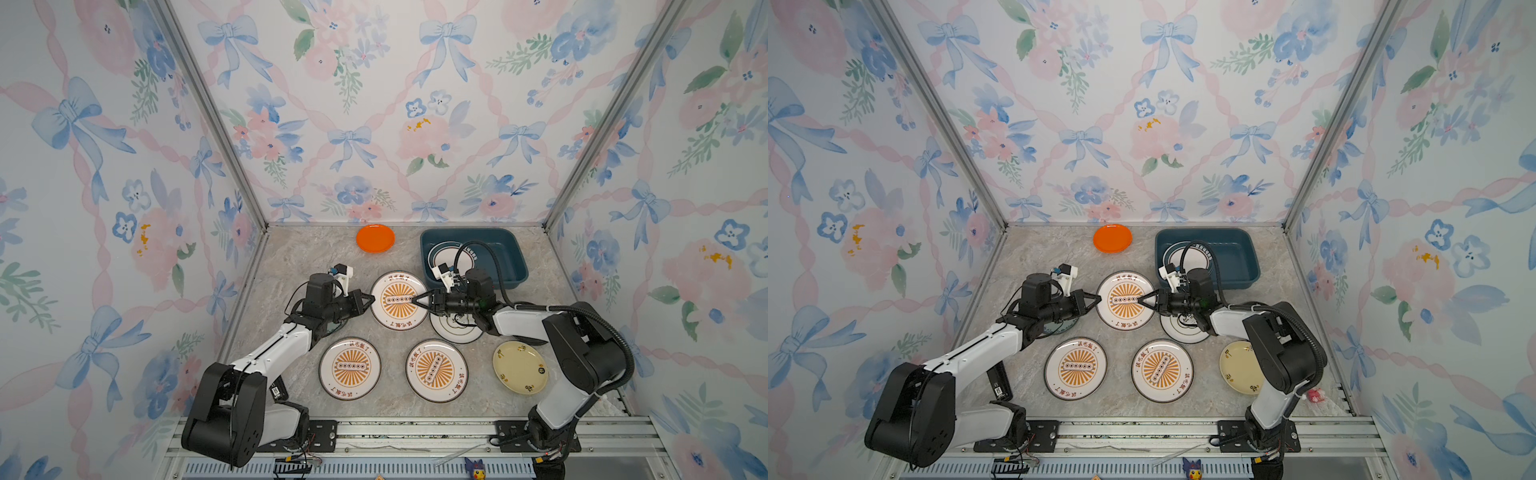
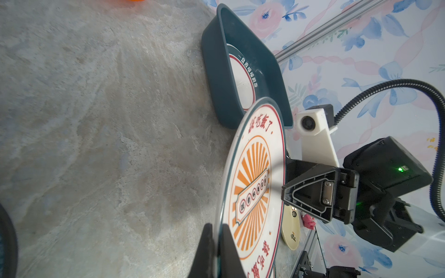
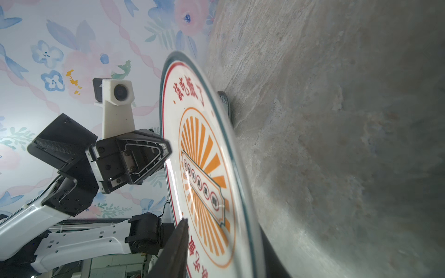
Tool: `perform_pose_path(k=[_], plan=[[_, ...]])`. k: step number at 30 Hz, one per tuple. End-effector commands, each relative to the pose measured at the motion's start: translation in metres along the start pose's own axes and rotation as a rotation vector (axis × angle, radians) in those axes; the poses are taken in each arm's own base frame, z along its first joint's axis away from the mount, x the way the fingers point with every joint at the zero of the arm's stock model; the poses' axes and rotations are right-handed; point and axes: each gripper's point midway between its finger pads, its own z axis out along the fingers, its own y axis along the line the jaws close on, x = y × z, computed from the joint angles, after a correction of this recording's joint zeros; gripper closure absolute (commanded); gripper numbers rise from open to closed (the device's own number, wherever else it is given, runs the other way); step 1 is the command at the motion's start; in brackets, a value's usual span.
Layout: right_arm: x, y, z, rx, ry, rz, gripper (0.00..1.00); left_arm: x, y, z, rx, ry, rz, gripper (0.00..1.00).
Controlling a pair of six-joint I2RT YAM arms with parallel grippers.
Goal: Place the plates into the plastic bin on the countertop
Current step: Place the plate in the plastic bin.
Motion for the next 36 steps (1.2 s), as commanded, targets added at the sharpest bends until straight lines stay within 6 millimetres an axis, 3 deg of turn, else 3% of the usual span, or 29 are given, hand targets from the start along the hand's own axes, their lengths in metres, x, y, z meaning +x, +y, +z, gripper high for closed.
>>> perform_pose_path(k=[1,6,15,21,27,32,36], plan=[[0.001,0.019,0.004,-0.097,0.014,-0.034,0.74,-0.012,-0.015,0.002,0.045,-0.018,0.055,1.0],[0.002,0.014,0.006,-0.076,0.021,-0.024,0.98,-0.01,-0.011,0.004,0.034,-0.014,0.051,0.97],[0.005,0.007,-0.001,0.055,0.052,-0.066,1.0,-0.011,-0.009,0.004,0.018,-0.019,0.05,0.7],[-0.002,0.003,-0.02,0.261,0.081,-0.134,1.0,-0.011,-0.007,0.002,-0.008,-0.023,0.069,0.42],[-0.033,0.012,-0.051,0.359,0.032,-0.147,1.0,-0.014,-0.003,-0.003,-0.058,-0.046,0.093,0.04],[-0.077,0.012,-0.096,0.441,-0.093,-0.115,1.0,-0.012,0.004,-0.002,-0.087,-0.041,0.089,0.02],[-0.111,-0.006,-0.138,0.531,-0.212,-0.045,1.0,-0.012,0.008,0.0,-0.103,-0.032,0.084,0.02]])
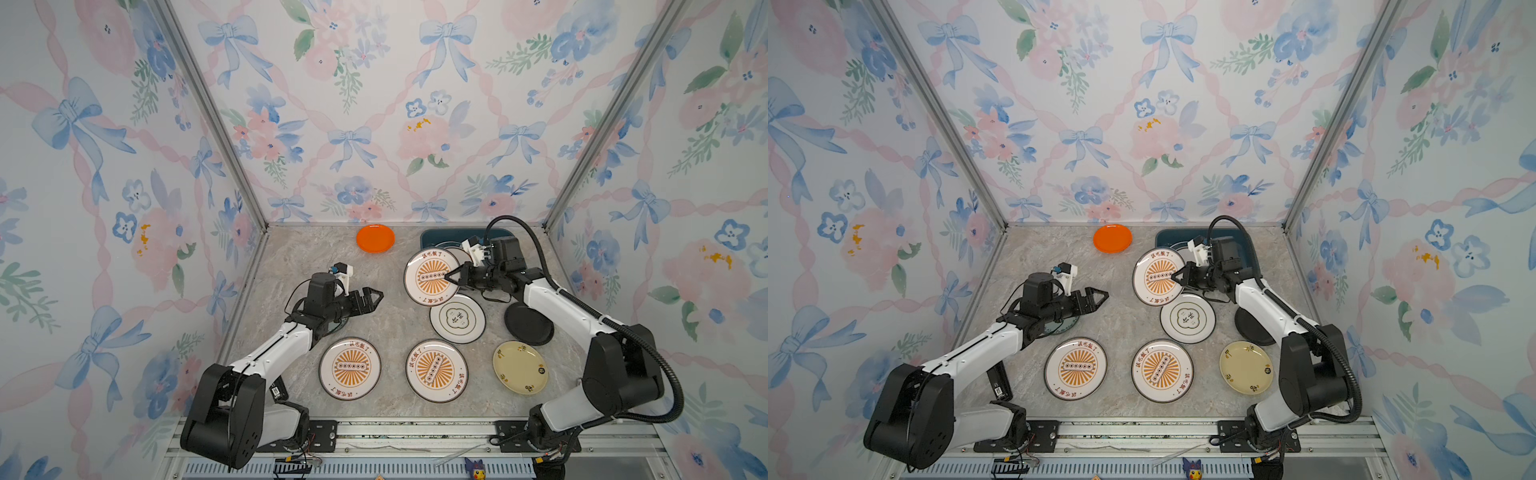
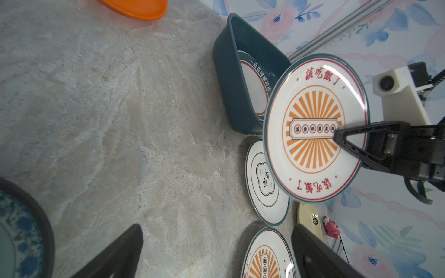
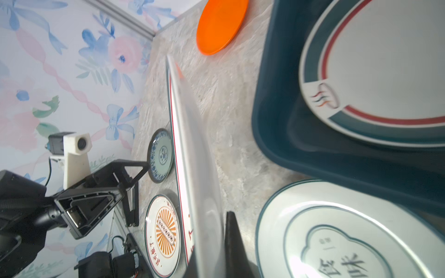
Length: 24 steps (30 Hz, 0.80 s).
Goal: Place the plates into the plastic bin on the countertop
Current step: Place the plate in the plastic bin.
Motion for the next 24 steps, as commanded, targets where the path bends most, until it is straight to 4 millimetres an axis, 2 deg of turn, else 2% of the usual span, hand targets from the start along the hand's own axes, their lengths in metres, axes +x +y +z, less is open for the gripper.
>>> perform_pose_path(k=[1,6,10,12,14,24], plan=[[-0.029,-0.021,-0.027,0.078,-0.072,0.06,1.0,-0.006,0.001,0.001,-0.022,-0.006,0.022,0.02],[-0.056,-0.059,-0.036,0.129,-0.134,0.156,1.0,-0.007,0.003,0.001,-0.03,-0.003,0.021,0.02],[-0.069,-0.079,-0.037,0.158,-0.164,0.2,1.0,-0.008,0.001,-0.001,-0.024,0.0,0.026,0.02],[-0.076,-0.083,-0.039,0.159,-0.179,0.211,1.0,-0.009,0.002,-0.001,-0.026,-0.005,0.026,0.02],[-0.075,-0.099,-0.028,0.171,-0.159,0.246,1.0,-0.008,0.003,-0.001,-0.028,-0.004,0.025,0.02],[-0.093,-0.131,0.001,0.142,-0.174,0.358,1.0,-0.008,0.002,-0.001,-0.021,-0.001,0.024,0.02]])
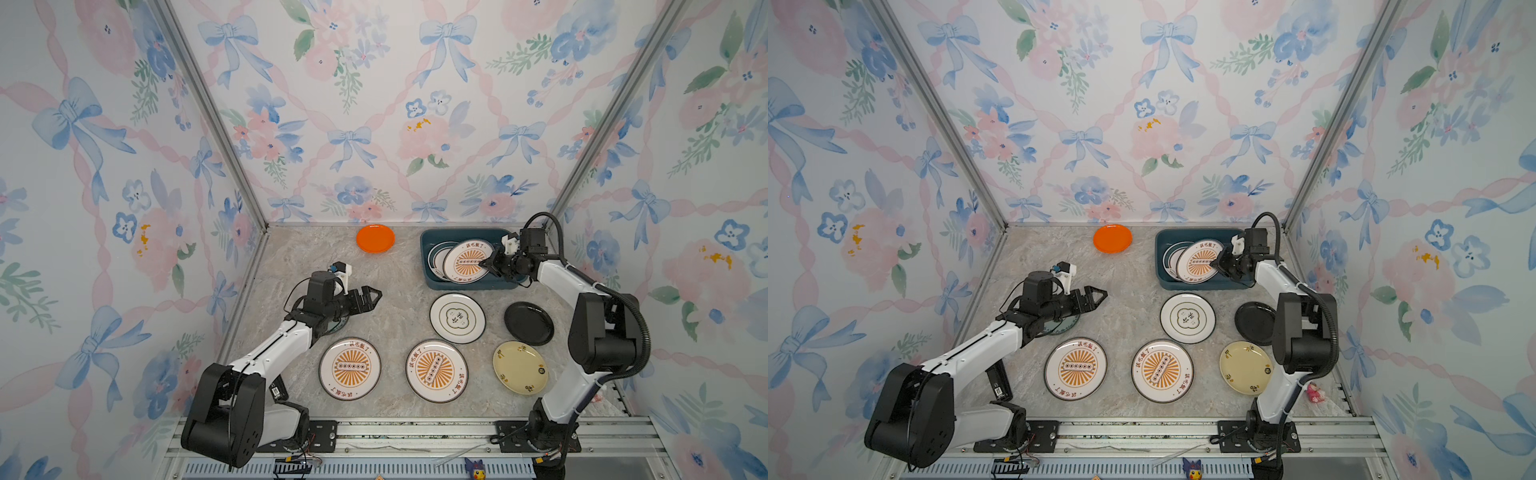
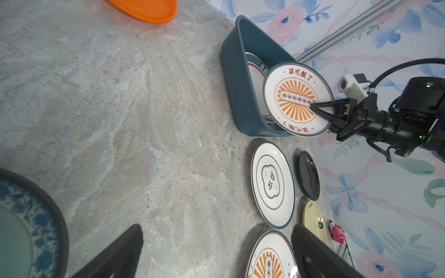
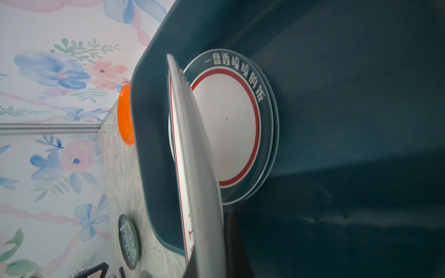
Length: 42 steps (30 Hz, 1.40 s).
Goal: Place the plates into the plastic bin on the countertop
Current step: Place the plate in the plastic bin.
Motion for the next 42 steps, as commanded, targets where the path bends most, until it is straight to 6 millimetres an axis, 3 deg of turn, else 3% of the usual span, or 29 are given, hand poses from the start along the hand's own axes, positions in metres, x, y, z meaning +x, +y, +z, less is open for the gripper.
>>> perform_pose_path(k=[1,16,20,27,33,42], plan=[[-0.024,0.017,0.003,-0.073,-0.046,0.017,1.0,-0.004,-0.001,-0.001,0.002,0.0,0.028,0.02],[-0.026,-0.012,0.042,-0.064,-0.002,0.1,0.96,-0.002,0.003,0.003,-0.002,0.008,0.019,0.02],[-0.024,-0.017,0.048,-0.055,0.012,0.113,0.89,-0.001,0.004,0.004,-0.002,0.01,0.019,0.02],[-0.02,-0.026,0.05,-0.012,0.025,0.102,0.63,0.0,0.007,0.006,-0.005,0.015,0.013,0.02],[-0.018,-0.03,0.046,0.028,0.031,0.076,0.54,0.001,0.007,0.007,0.0,0.02,0.011,0.02],[-0.015,-0.028,0.039,0.111,0.045,-0.005,0.5,0.001,0.006,0.007,0.003,0.02,0.011,0.02]])
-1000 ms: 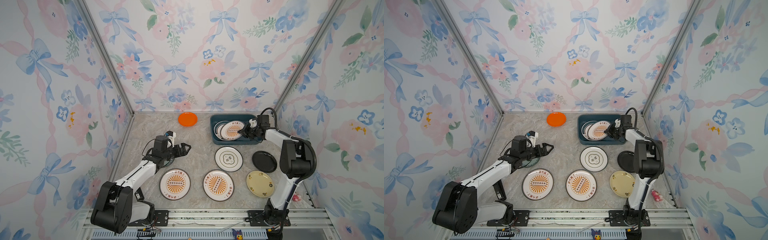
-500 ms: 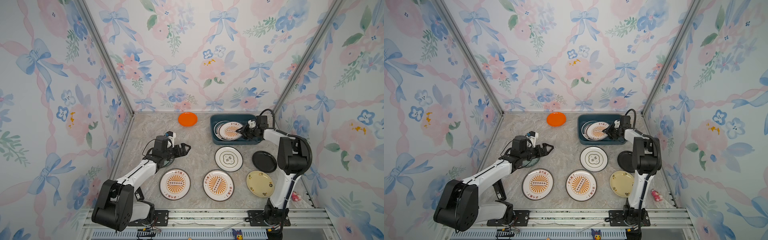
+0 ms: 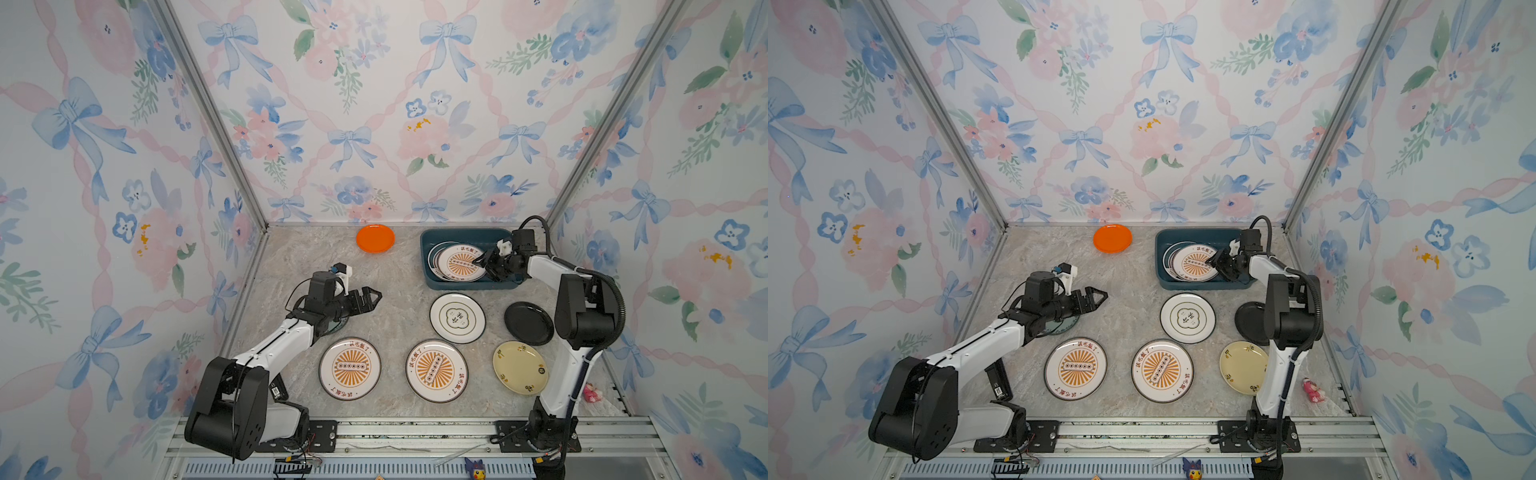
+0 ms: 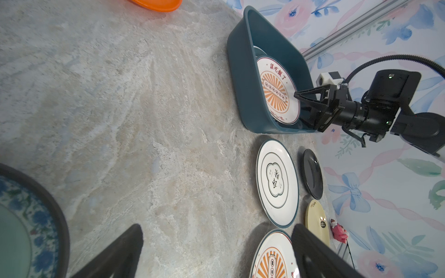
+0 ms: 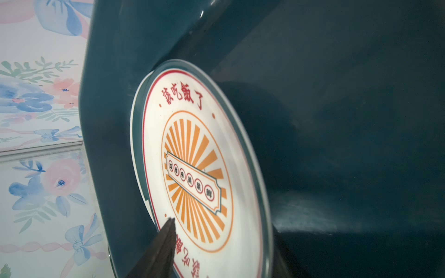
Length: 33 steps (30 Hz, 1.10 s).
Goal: Place the plates into the plastic bin on the countertop
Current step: Place the plate in the plastic bin.
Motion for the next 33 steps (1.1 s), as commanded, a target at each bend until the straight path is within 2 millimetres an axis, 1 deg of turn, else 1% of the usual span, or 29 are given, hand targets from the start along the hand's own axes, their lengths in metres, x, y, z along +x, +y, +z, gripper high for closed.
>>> perform_pose_path(k=[1,6,11,22,26,30,31,32,33], plan=[[0.0,0.004,-0.007,0.059,0.006,-0.063,0.5,-0.003,-0.002,0.001,0.014,-0.003,0.027,0.02],[0.005,0.007,-0.001,0.107,0.039,-0.109,0.48,-0.003,-0.002,0.0,0.015,-0.004,0.026,0.02],[0.009,0.012,0.005,0.118,0.048,-0.126,0.48,-0.003,-0.003,0.0,0.015,-0.004,0.028,0.02],[0.01,0.019,0.011,0.124,0.053,-0.146,0.47,-0.005,-0.002,-0.001,0.01,-0.01,0.03,0.02],[0.005,0.032,0.004,0.078,0.015,-0.153,0.47,-0.013,-0.001,0.0,0.007,-0.023,0.022,0.02],[-0.001,0.048,-0.014,0.053,-0.033,-0.176,0.47,-0.029,-0.002,0.0,-0.004,-0.058,0.015,0.02],[-0.003,0.05,-0.02,0.057,-0.045,-0.183,0.47,-0.03,0.002,0.001,-0.017,-0.059,0.009,0.02],[-0.004,0.053,-0.026,0.063,-0.057,-0.192,0.47,-0.043,-0.004,0.001,-0.017,-0.085,0.017,0.02],[-0.006,0.056,-0.034,0.067,-0.07,-0.202,0.47,-0.048,-0.001,0.002,-0.034,-0.093,0.012,0.02]])
